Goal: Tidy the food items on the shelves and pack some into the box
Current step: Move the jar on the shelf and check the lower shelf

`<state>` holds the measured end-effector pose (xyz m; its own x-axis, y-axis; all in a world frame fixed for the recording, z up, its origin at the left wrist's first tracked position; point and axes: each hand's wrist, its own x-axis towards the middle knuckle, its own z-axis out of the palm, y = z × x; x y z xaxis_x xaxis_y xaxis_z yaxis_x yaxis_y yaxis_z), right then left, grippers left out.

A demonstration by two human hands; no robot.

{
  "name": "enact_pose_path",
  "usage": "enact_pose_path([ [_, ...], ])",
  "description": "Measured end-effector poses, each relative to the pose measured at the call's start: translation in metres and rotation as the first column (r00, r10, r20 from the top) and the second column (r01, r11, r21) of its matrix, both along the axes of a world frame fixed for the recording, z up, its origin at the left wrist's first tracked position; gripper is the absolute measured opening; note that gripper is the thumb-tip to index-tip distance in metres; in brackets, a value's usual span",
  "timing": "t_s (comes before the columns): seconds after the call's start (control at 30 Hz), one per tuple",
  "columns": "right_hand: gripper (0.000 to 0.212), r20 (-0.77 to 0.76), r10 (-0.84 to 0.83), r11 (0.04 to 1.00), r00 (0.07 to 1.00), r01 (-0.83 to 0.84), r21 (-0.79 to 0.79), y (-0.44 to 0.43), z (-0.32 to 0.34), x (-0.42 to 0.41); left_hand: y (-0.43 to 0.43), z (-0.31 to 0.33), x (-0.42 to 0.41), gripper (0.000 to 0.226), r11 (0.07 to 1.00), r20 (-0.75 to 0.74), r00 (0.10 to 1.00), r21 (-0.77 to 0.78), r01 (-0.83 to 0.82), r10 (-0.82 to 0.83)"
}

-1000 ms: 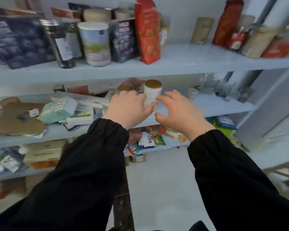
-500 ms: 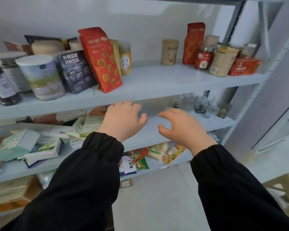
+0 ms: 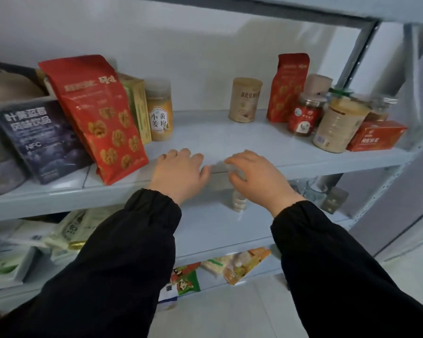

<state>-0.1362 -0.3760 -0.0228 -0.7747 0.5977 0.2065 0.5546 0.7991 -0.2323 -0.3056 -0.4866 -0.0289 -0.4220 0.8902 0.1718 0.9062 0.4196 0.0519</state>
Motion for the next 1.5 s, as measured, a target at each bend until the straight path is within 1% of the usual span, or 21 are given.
enact_pose_path([
  [0.07, 0.047, 0.075, 0.010, 0.997, 0.997, -0.004, -0.083, 0.027, -0.007, -0.004, 0.012, -0.007, -0.004, 0.064, 0.999, 0.039, 0.998, -0.034, -0.040, 0.041],
  [0.1, 0.048, 0.119, 0.024, 0.993, 0.993, -0.010, -0.120, 0.041, -0.009, -0.006, 0.017, -0.010, -0.007, 0.061, 0.997, 0.058, 0.996, -0.048, -0.062, 0.065],
  [0.17, 0.052, 0.190, 0.086, 0.987, 0.978, -0.058, -0.149, 0.069, -0.006, -0.011, 0.026, -0.013, -0.011, 0.058, 0.993, 0.087, 0.990, -0.053, -0.103, 0.107],
  [0.3, 0.068, 0.309, 0.222, 0.961, 0.925, -0.154, -0.232, 0.124, 0.007, -0.041, 0.039, -0.013, -0.013, 0.064, 0.976, 0.163, 0.963, -0.075, -0.205, 0.215],
  [0.33, 0.072, 0.334, 0.260, 0.953, 0.906, -0.184, -0.242, 0.137, 0.008, -0.052, 0.041, -0.013, -0.013, 0.066, 0.969, 0.172, 0.954, -0.078, -0.235, 0.245],
  [0.4, 0.076, 0.335, 0.342, 0.931, 0.878, -0.267, -0.250, 0.162, 0.008, -0.079, 0.043, -0.015, -0.013, 0.068, 0.956, 0.190, 0.937, -0.068, -0.286, 0.293],
  [0.53, 0.075, 0.209, 0.469, 0.875, 0.858, -0.419, -0.242, 0.190, 0.002, -0.134, 0.047, -0.018, -0.012, 0.080, 0.926, 0.225, 0.898, -0.056, -0.374, 0.377],
  [0.63, 0.073, 0.051, 0.532, 0.816, 0.845, -0.496, -0.295, 0.186, 0.000, -0.169, 0.049, -0.019, -0.010, 0.072, 0.913, 0.216, 0.889, -0.035, -0.407, 0.404],
  [0.7, 0.072, -0.130, 0.527, 0.753, 0.840, -0.533, -0.386, 0.175, 0.000, -0.188, 0.050, -0.020, -0.009, 0.066, 0.909, 0.198, 0.889, -0.020, -0.417, 0.412],
  [0.77, 0.073, -0.287, 0.511, 0.669, 0.810, -0.584, -0.460, 0.161, 0.000, -0.205, 0.049, -0.018, -0.008, 0.065, 0.907, 0.201, 0.886, -0.031, -0.420, 0.417],
  [0.83, 0.068, -0.396, 0.488, 0.581, 0.778, -0.628, -0.518, 0.148, 0.002, -0.221, 0.048, -0.018, -0.007, 0.066, 0.906, 0.206, 0.884, -0.038, -0.421, 0.419],
  [0.9, 0.063, -0.473, 0.455, 0.529, 0.755, -0.656, -0.538, 0.138, 0.002, -0.234, 0.048, -0.016, -0.006, 0.072, 0.907, 0.195, 0.888, -0.027, -0.420, 0.417],
  [0.93, 0.062, -0.494, 0.448, 0.523, 0.745, -0.667, -0.531, 0.135, 0.002, -0.238, 0.048, -0.016, -0.007, 0.073, 0.907, 0.186, 0.890, -0.022, -0.420, 0.417],
  [1.03, 0.063, -0.513, 0.444, 0.547, 0.735, -0.676, -0.494, 0.129, 0.001, -0.245, 0.048, -0.017, -0.007, 0.073, 0.906, 0.174, 0.890, -0.028, -0.423, 0.421],
  [1.13, 0.071, -0.503, 0.441, 0.588, 0.743, -0.663, -0.464, 0.130, 0.000, -0.245, 0.049, -0.016, -0.009, 0.073, 0.899, 0.174, 0.884, -0.019, -0.438, 0.435],
  [1.23, 0.080, -0.475, 0.442, 0.609, 0.761, -0.643, -0.463, 0.138, 0.002, -0.232, 0.054, -0.015, -0.012, 0.057, 0.888, 0.208, 0.871, 0.022, -0.459, 0.445],
  [1.3, 0.076, -0.474, 0.416, 0.611, 0.776, -0.625, -0.486, 0.150, 0.000, -0.218, 0.060, -0.008, -0.013, 0.047, 0.869, 0.228, 0.854, 0.057, -0.491, 0.467],
  [1.37, 0.070, -0.481, 0.379, 0.599, 0.790, -0.606, -0.523, 0.166, -0.003, -0.201, 0.068, 0.000, -0.016, 0.035, 0.823, 0.212, 0.814, 0.070, -0.564, 0.540],
  [1.43, 0.071, -0.481, 0.349, 0.587, 0.804, -0.588, -0.557, 0.181, -0.004, -0.182, 0.079, 0.014, -0.023, 0.030, 0.787, 0.238, 0.769, 0.028, -0.616, 0.594],
  [1.47, 0.071, -0.483, 0.332, 0.584, 0.810, -0.579, -0.570, 0.189, -0.004, -0.173, 0.086, 0.016, -0.033, 0.029, 0.783, 0.253, 0.760, 0.020, -0.622, 0.598],
  [1.5, 0.071, -0.493, 0.315, 0.574, 0.811, -0.577, -0.582, 0.196, -0.004, -0.164, 0.095, 0.023, -0.037, 0.026, 0.772, 0.287, 0.755, 0.074, -0.631, 0.590],
])
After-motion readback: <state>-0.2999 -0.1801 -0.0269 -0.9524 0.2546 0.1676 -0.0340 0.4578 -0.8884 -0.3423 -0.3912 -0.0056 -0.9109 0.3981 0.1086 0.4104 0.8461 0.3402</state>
